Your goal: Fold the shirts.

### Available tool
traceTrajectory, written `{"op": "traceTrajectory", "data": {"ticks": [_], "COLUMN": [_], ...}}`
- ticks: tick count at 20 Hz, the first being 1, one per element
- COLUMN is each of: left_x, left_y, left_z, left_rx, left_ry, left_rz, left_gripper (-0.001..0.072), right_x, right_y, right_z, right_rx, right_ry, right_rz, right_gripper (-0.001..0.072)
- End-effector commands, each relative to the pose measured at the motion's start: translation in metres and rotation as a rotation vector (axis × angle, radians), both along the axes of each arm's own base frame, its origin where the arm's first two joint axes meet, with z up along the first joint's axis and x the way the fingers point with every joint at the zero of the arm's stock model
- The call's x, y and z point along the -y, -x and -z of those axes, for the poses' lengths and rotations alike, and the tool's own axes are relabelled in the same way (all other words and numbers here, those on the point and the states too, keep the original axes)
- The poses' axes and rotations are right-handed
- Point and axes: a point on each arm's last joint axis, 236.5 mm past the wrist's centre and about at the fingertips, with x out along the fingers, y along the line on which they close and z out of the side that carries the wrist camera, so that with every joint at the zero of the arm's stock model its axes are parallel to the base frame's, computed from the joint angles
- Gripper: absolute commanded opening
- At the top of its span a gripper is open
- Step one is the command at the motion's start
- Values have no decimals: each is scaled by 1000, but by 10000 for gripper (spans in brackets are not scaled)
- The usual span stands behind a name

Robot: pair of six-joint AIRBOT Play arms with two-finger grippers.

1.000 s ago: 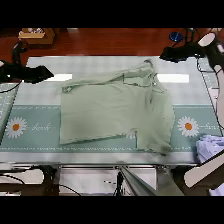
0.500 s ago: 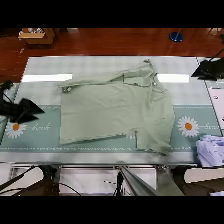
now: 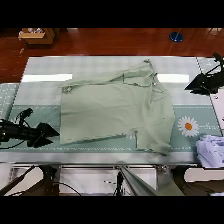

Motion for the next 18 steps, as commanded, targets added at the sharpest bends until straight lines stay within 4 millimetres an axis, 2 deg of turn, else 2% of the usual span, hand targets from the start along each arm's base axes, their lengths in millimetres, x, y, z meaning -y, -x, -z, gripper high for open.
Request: {"op": "traceTrajectory", "data": {"ticks": [1, 3, 5, 7, 9, 10, 11, 12, 14, 15, 17, 18], "left_x": [-1, -3, -4, 11, 26, 32, 37, 40, 43, 44, 45, 45], "left_y": [0, -3, -17, -28, -28, -25, -22, -20, -16, -15, -11, -10], "left_z": [16, 25, 35, 38, 46, 51, 56, 59, 61, 59, 55, 52], "left_rx": [-16, -29, -3, 23, 4, -14, -30, -44, -64, -66, -55, -52], "left_ry": [-12, -14, -29, 6, 19, 20, 22, 26, 36, 45, 68, 80], "left_rz": [-25, -44, -76, -64, -27, -2, 17, 29, 40, 44, 70, 79], "left_gripper": [688, 687, 683, 681, 679, 609, 404, 230, 142, 19, 21, 21], "right_x": [-3, -4, -7, -12, -14, -14, -14, -14, -12, -8, 2, 0], "right_y": [4, 5, 6, 7, 6, 6, 6, 6, 9, 16, 35, 48], "right_z": [1, 1, 0, -5, -14, -19, -25, -30, -36, -33, -15, -4], "right_rx": [-9, -14, -18, -13, 11, 24, 38, 53, 62, 35, -48, -94], "right_ry": [-18, -22, -36, -55, -55, -49, -42, -33, -12, 9, 31, -1], "right_rz": [-6, -9, -13, -17, -16, -16, -15, -14, -17, -29, -19, -9], "right_gripper": [479, 479, 479, 479, 479, 479, 479, 479, 479, 479, 479, 480]}}
